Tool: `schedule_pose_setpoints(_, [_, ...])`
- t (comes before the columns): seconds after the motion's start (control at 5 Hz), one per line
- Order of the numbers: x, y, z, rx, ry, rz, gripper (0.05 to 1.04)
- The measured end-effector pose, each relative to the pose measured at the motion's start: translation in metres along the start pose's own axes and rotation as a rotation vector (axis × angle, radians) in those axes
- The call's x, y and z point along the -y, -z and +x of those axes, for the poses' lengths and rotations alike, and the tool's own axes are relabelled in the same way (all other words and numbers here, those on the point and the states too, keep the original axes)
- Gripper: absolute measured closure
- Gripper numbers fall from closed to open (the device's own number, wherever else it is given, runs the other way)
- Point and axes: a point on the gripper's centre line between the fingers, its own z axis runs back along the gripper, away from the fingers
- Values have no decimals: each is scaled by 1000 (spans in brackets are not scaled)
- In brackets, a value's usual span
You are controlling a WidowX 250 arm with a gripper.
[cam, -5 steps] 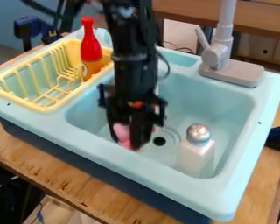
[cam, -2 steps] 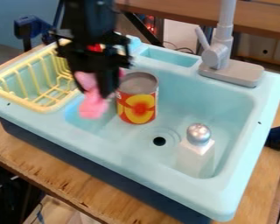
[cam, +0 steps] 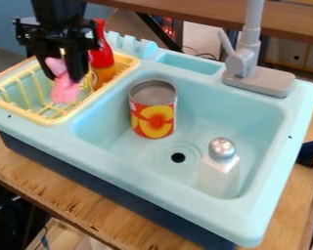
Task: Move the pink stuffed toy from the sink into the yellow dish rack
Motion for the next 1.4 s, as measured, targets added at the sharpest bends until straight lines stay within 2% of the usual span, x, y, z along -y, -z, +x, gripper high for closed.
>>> schedule_pose_setpoints(0.2, [-23, 7, 11, 10, -48, -5, 595])
schedule_pose_setpoints(0.6, [-33, 37, 15, -10, -41, -11, 595])
schedule_pose_setpoints(0.8, [-30, 49, 13, 2, 16, -28, 510])
schedule_pose_setpoints(1.0, [-28, 51, 12, -1, 28, -12, 199])
schedule_pose_setpoints(1.2, [-25, 54, 8, -18, 24, -21, 75])
schedule_pose_setpoints(1.4, [-25, 36, 4, 10, -9, 2, 81])
